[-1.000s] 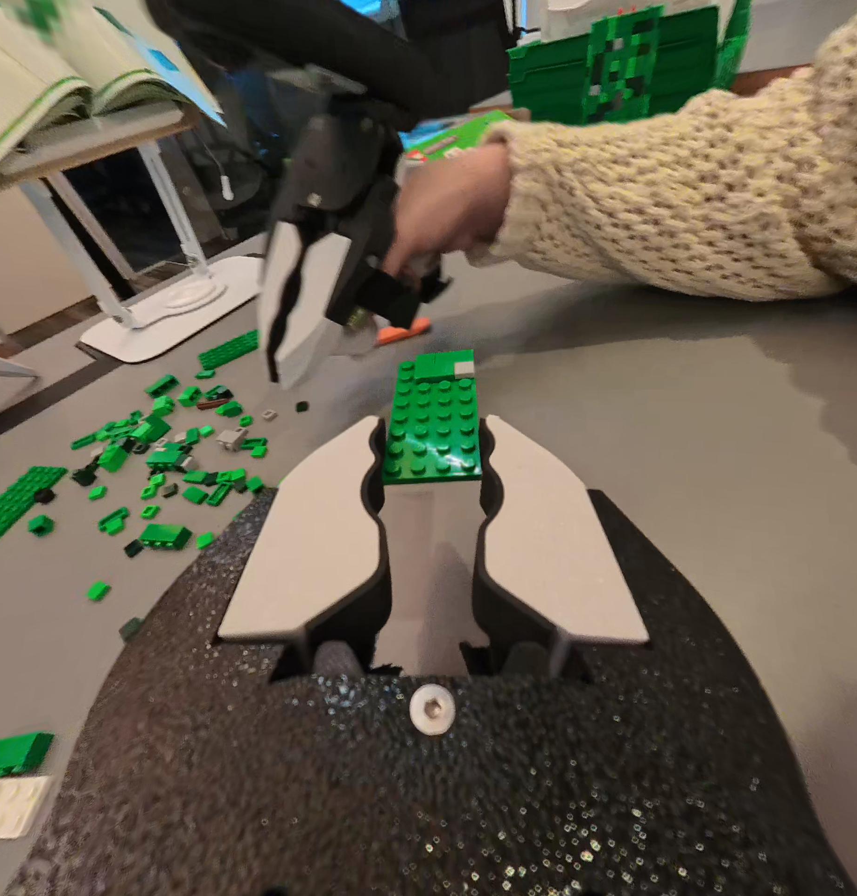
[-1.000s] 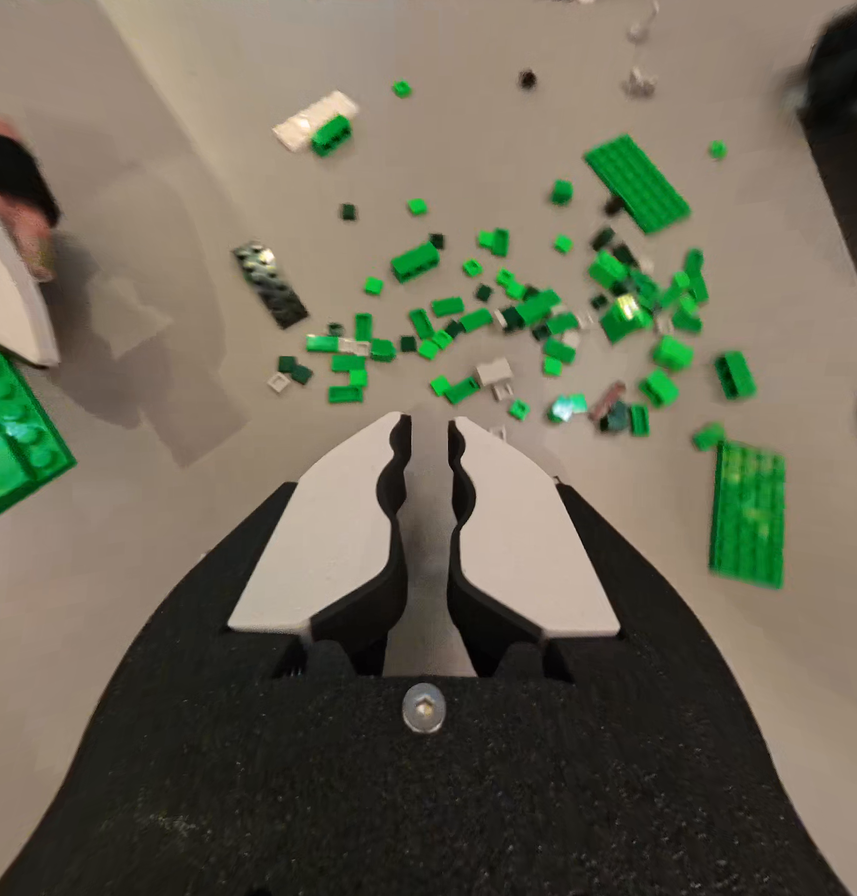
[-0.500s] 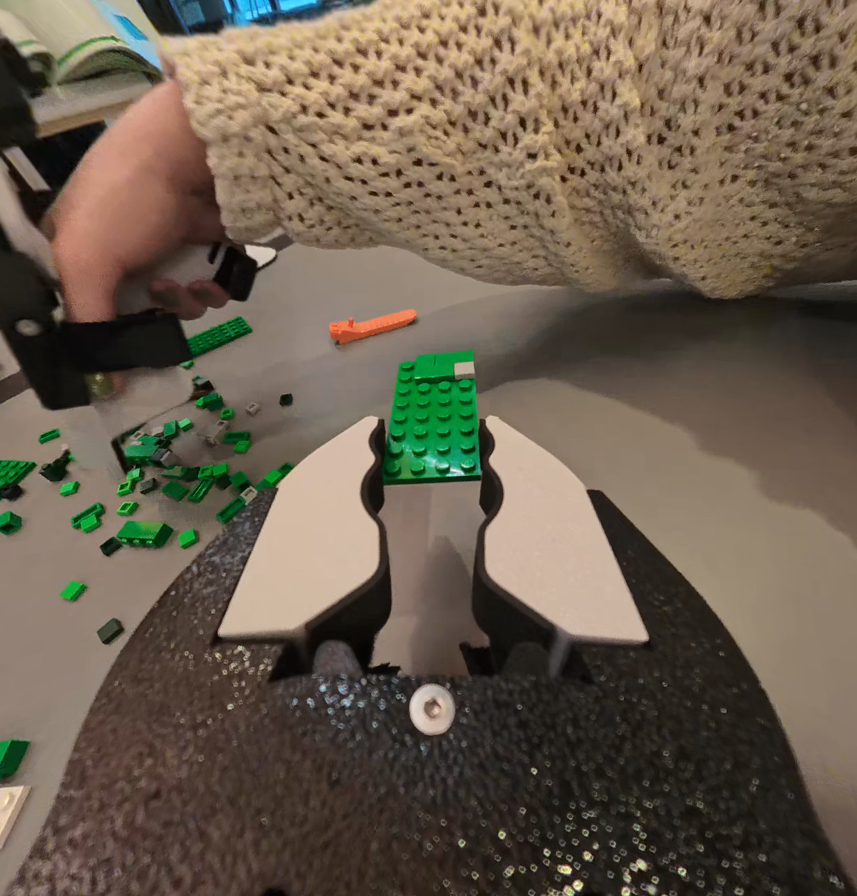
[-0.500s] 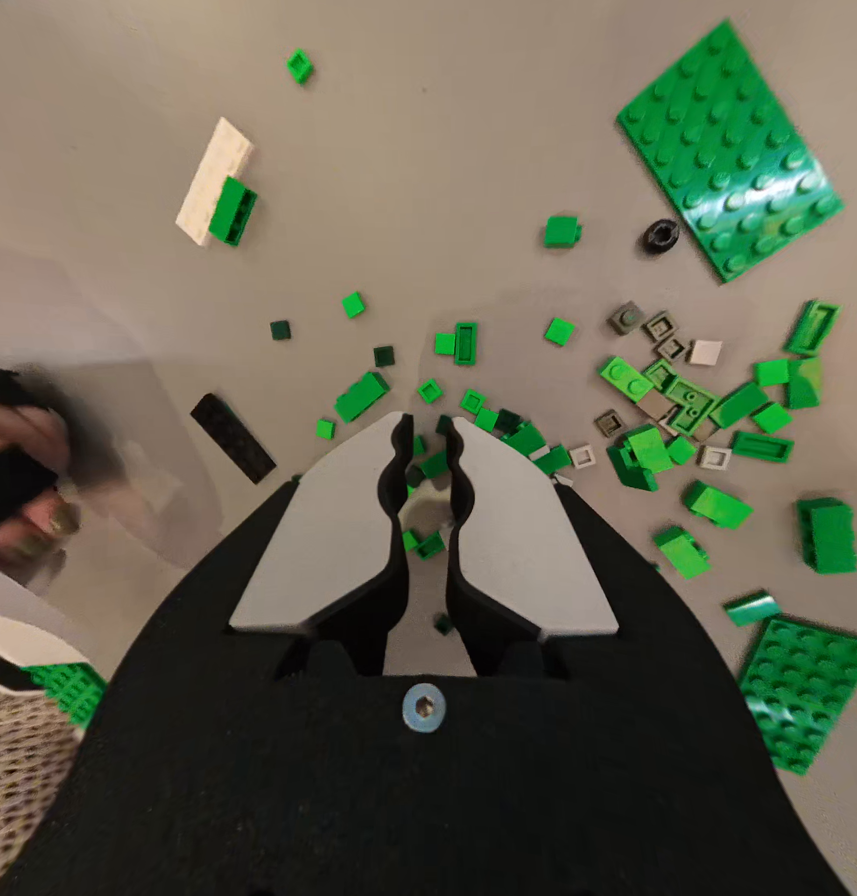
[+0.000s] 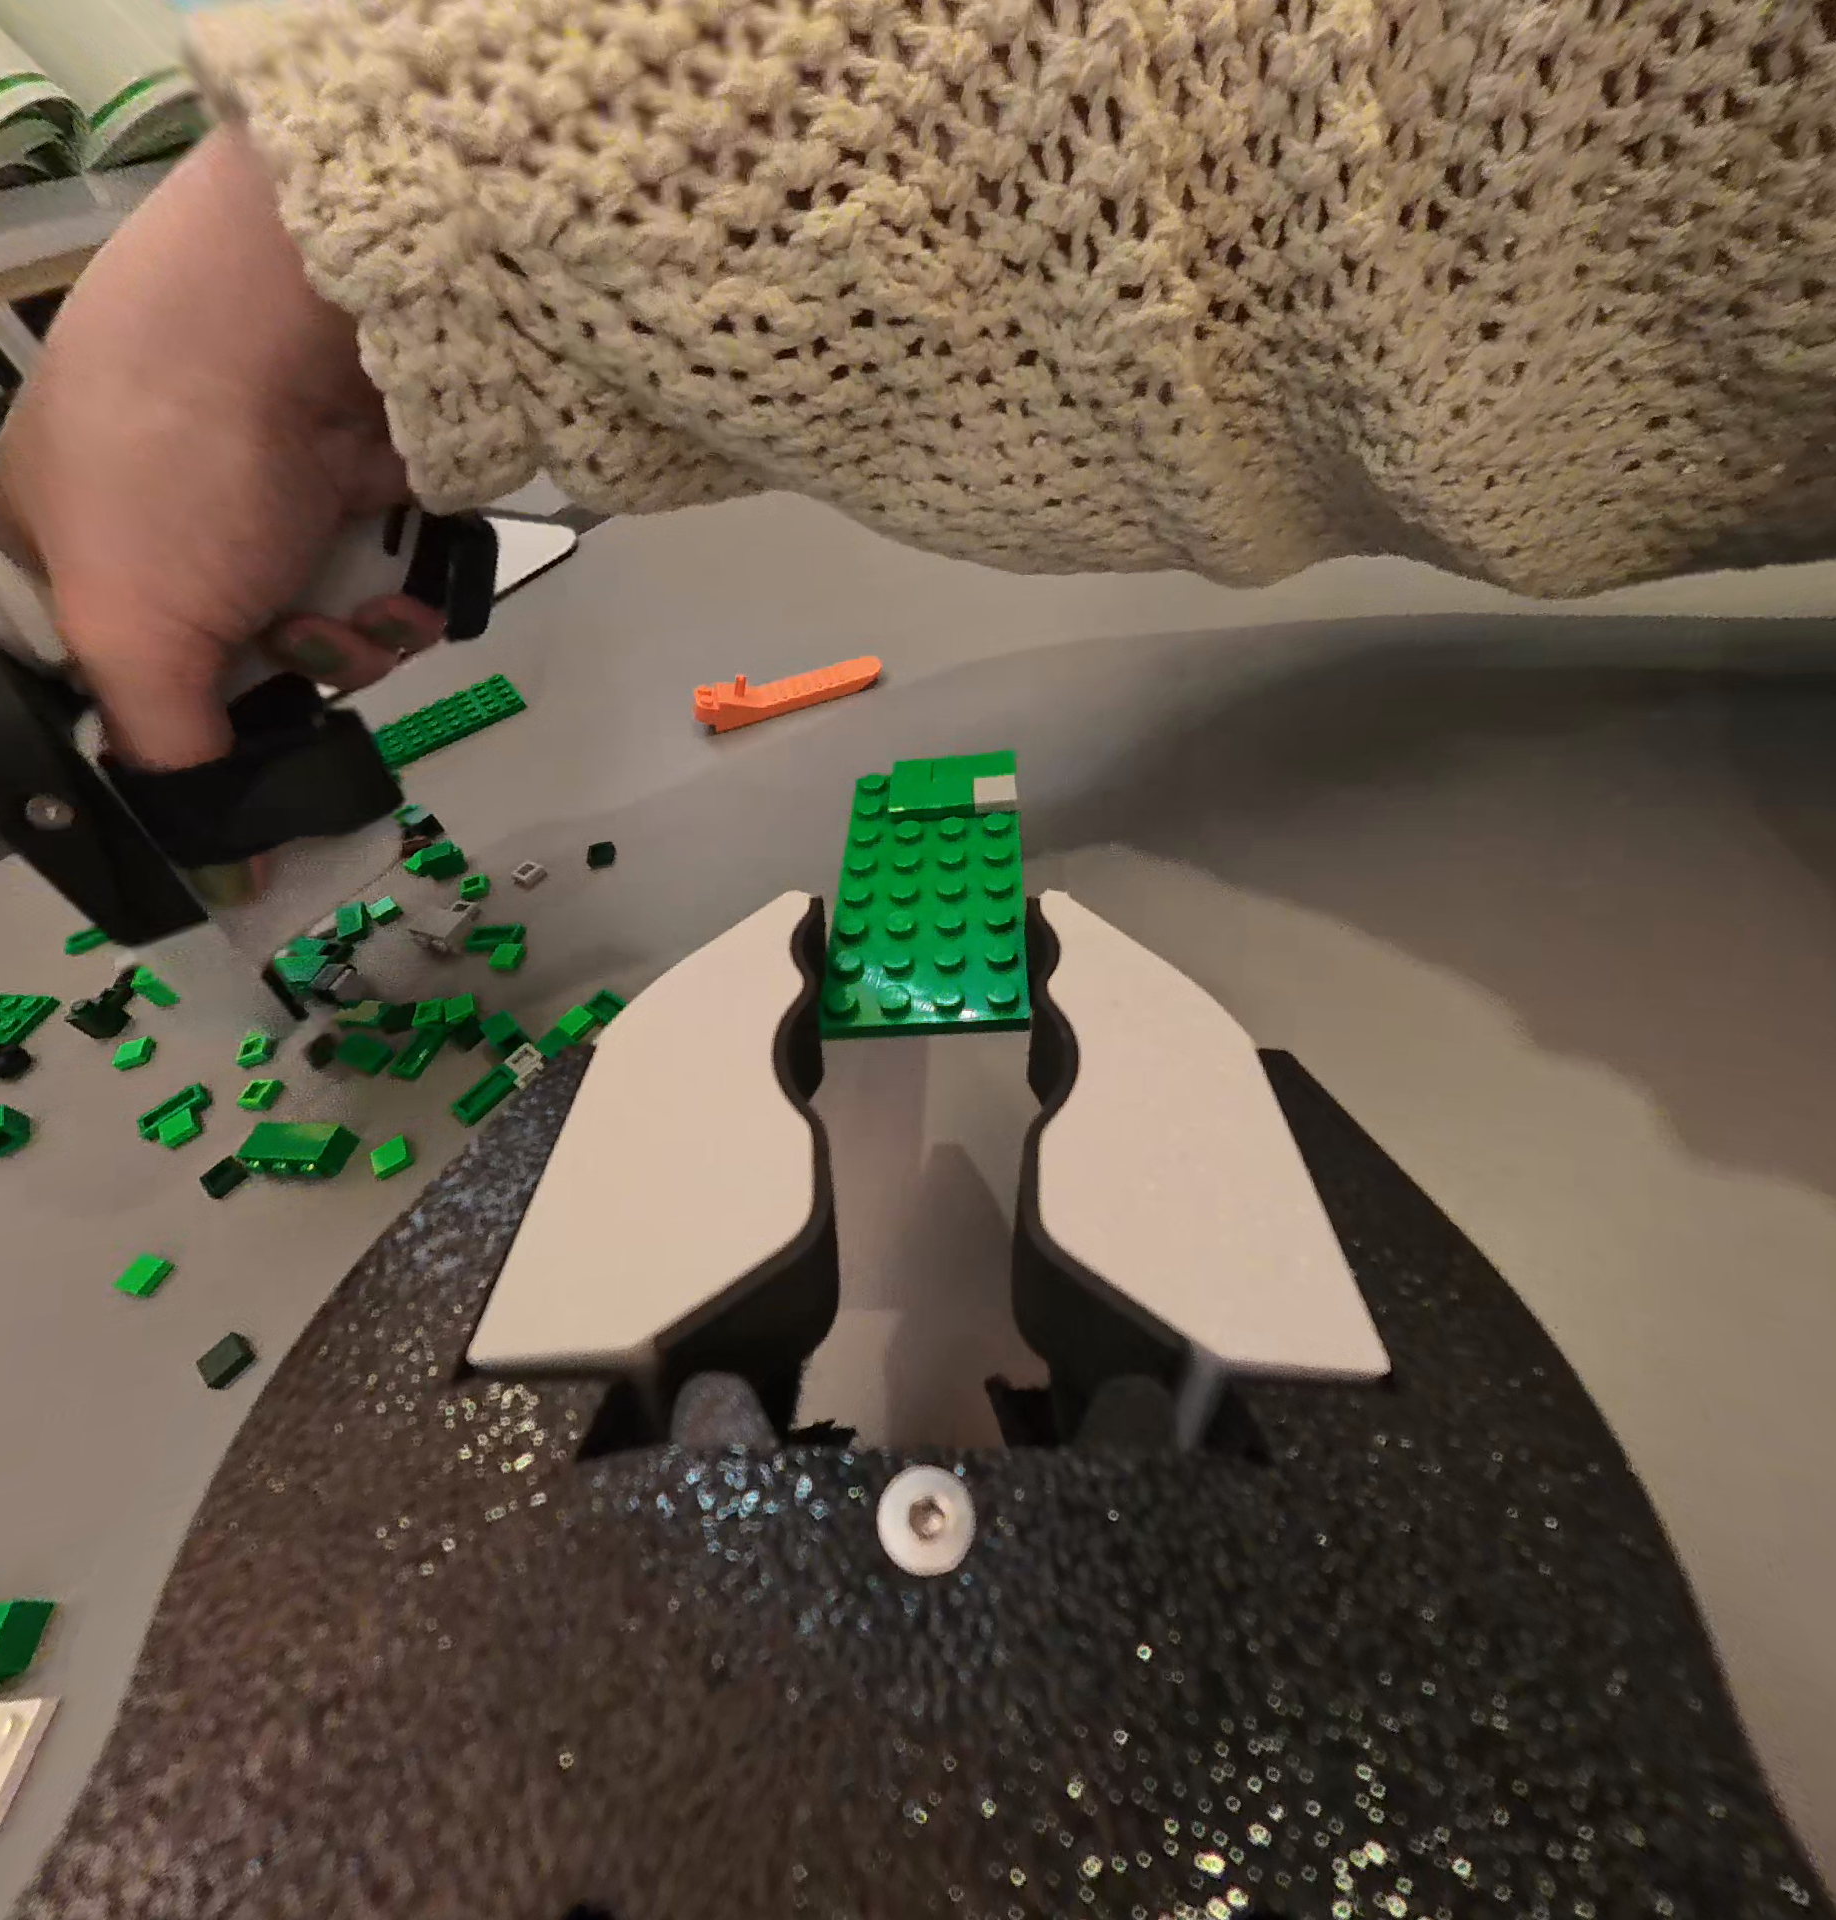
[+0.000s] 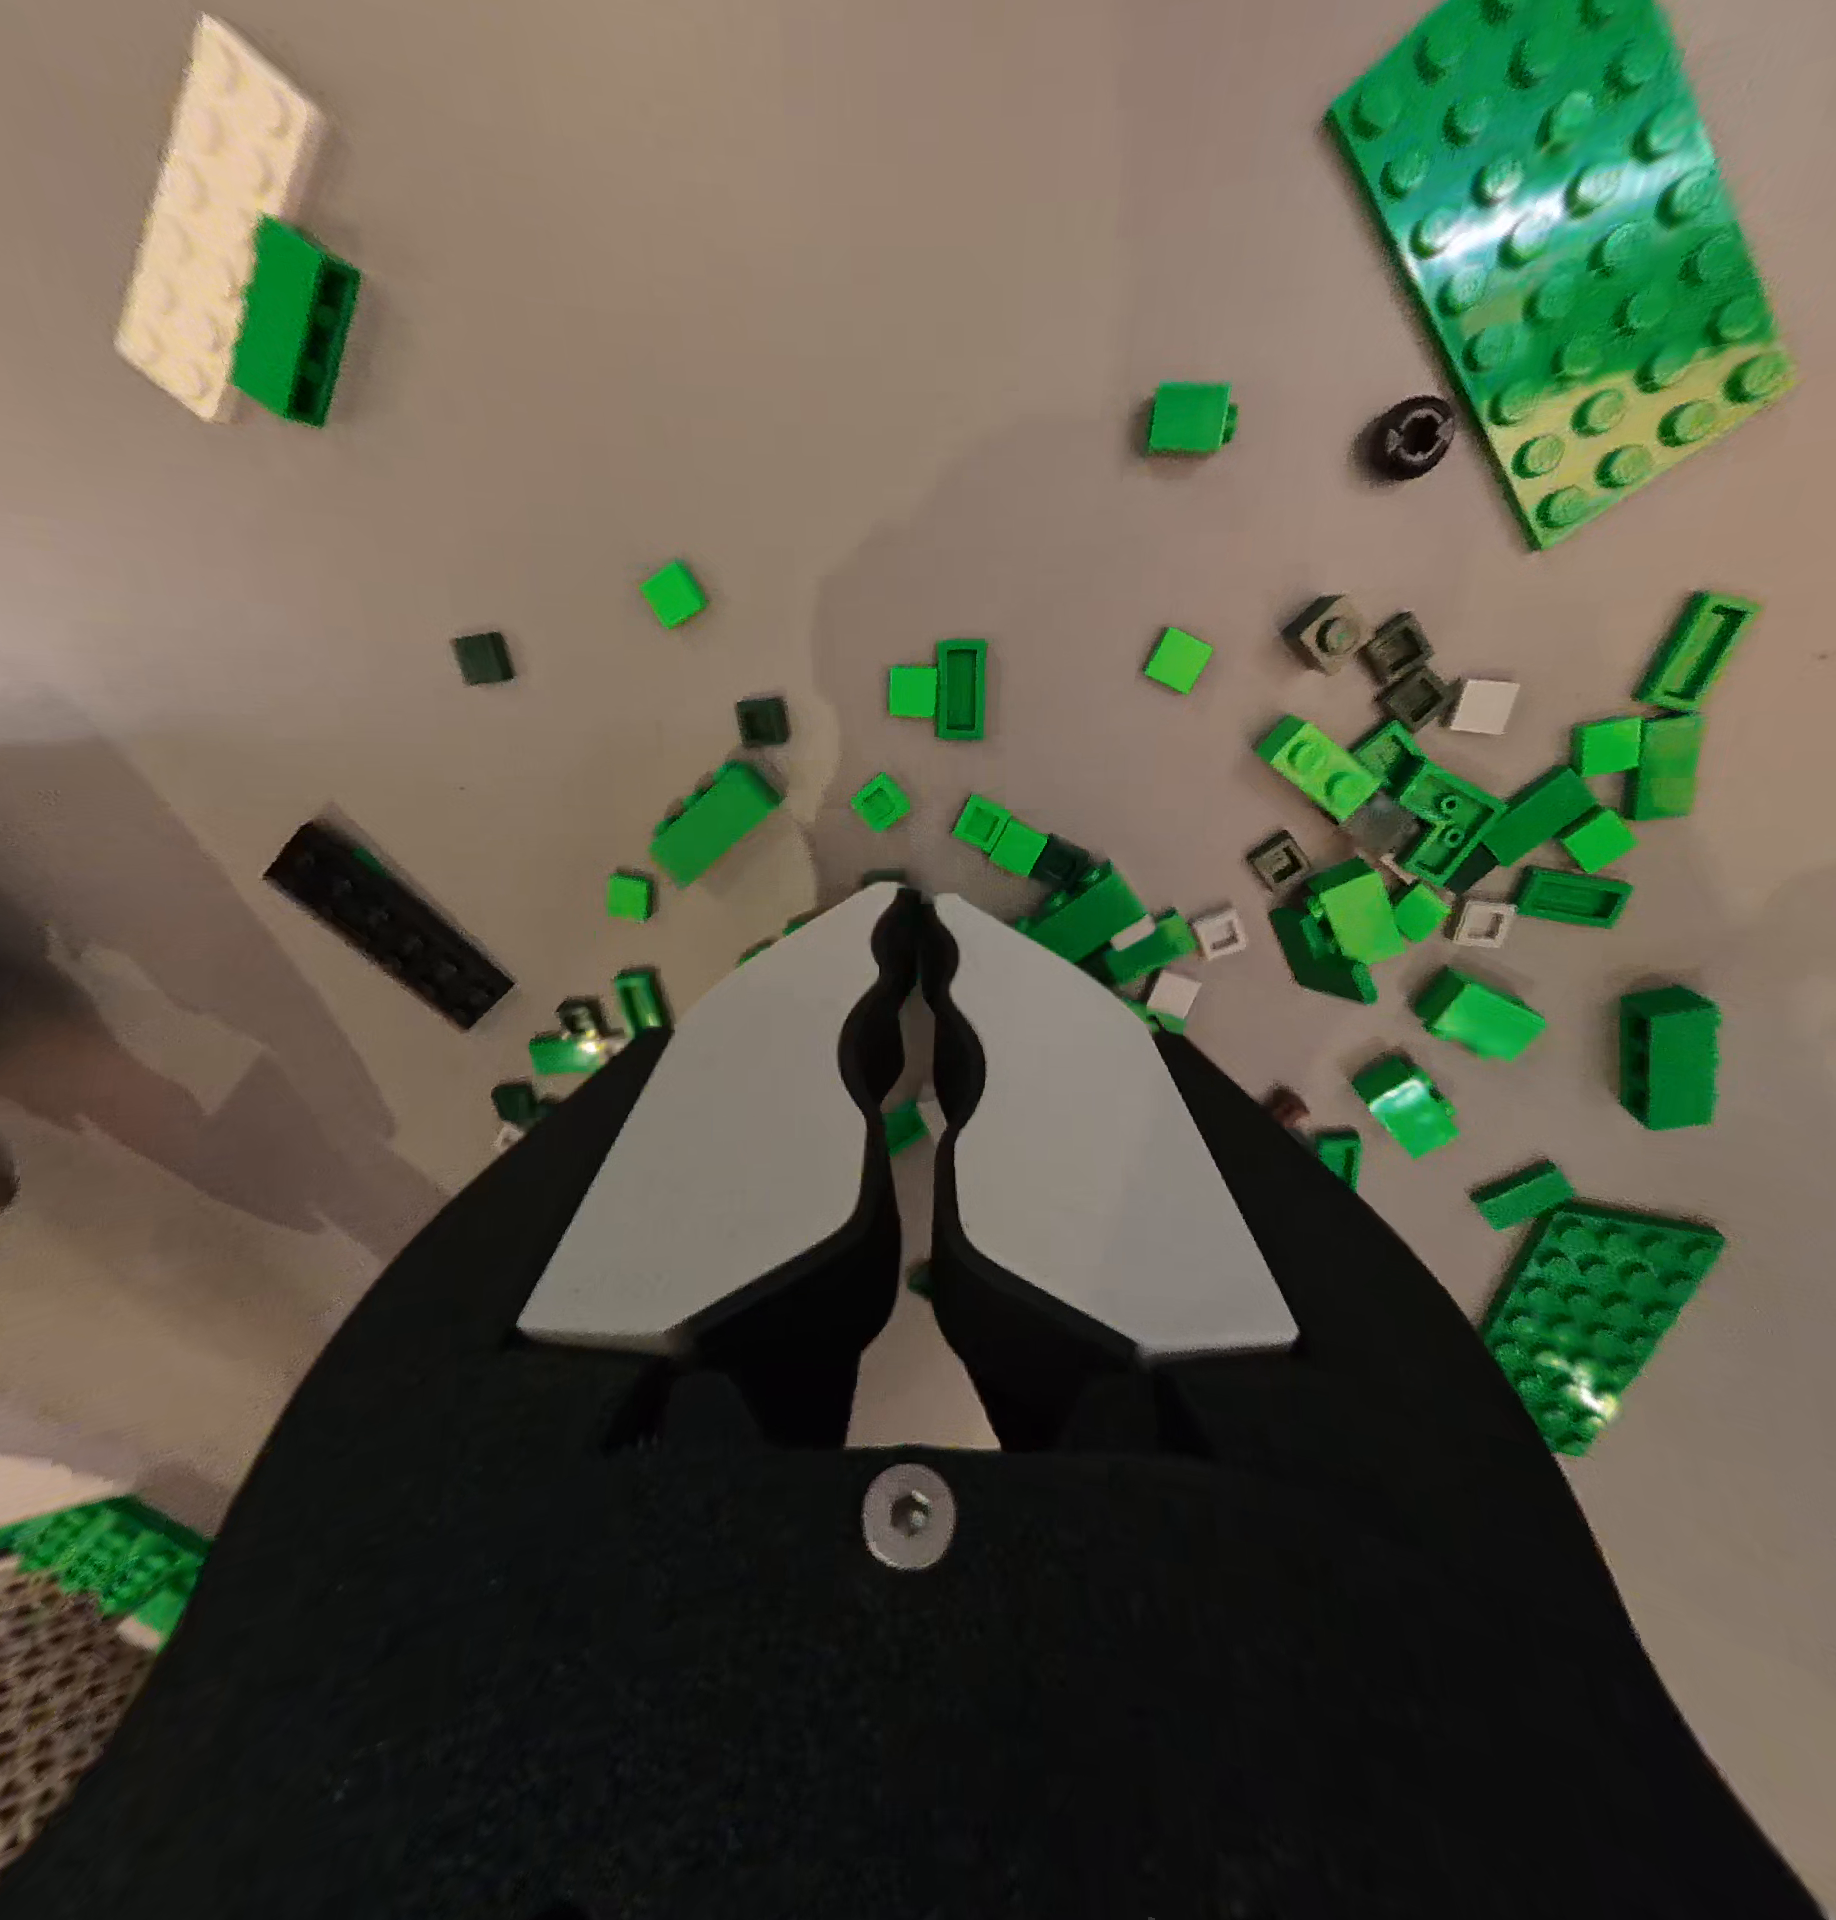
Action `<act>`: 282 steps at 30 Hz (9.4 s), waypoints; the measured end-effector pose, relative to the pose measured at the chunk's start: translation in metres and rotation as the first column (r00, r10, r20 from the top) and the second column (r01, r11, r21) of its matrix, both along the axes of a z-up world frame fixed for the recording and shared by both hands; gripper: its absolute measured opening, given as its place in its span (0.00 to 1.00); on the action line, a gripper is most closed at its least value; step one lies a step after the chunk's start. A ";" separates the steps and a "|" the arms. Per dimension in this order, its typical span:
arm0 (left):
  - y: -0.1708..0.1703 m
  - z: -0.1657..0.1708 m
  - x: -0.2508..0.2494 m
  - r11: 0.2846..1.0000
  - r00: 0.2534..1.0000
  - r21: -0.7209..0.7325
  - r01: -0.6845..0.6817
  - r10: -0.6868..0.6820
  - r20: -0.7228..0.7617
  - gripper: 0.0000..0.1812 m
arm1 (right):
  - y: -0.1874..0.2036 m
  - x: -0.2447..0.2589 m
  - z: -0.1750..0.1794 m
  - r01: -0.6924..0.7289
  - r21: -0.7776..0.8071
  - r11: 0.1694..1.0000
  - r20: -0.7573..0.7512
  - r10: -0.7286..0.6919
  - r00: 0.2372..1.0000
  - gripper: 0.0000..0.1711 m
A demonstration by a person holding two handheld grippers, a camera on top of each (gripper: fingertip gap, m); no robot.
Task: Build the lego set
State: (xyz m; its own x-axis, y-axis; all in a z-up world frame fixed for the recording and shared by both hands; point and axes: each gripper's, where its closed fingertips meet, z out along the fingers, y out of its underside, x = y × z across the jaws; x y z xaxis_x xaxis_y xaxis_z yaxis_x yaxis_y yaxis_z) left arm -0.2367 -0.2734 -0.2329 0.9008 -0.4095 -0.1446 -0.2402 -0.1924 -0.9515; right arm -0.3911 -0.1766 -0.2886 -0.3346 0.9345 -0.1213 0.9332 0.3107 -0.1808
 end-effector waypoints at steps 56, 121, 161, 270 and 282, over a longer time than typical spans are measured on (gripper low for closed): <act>0.012 0.004 0.012 0.999 0.998 0.011 0.048 -0.048 0.044 0.20 | -0.032 0.142 0.073 -0.181 -0.079 0.980 -0.386 0.137 0.912 0.02; 0.059 0.009 0.113 0.924 0.929 0.104 0.368 -0.363 -0.065 0.20 | -0.025 0.287 0.068 -0.502 0.262 0.824 -0.529 0.558 0.640 0.00; 0.058 0.009 0.116 0.917 0.923 0.112 0.384 -0.379 -0.060 0.20 | -0.029 0.283 0.073 -0.432 0.199 0.880 -0.606 0.457 0.651 0.04; 0.056 0.025 0.114 0.894 0.877 0.138 0.427 -0.447 0.176 0.20 | -0.041 0.283 0.083 -0.388 0.785 0.484 -0.409 0.874 0.262 0.11; 0.048 0.025 0.124 0.854 0.836 0.129 0.504 -0.520 0.177 0.20 | -0.050 0.303 0.105 -0.618 0.216 0.756 -0.664 0.578 0.475 0.12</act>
State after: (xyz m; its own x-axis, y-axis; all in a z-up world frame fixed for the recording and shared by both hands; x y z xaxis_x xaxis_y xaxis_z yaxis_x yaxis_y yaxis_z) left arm -0.1132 -0.2258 -0.2081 0.5783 -0.8151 -0.0345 -0.0902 -0.0219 -0.9957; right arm -0.0880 -0.2264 -0.1840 -0.8119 0.4761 0.3377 0.1375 0.7183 -0.6820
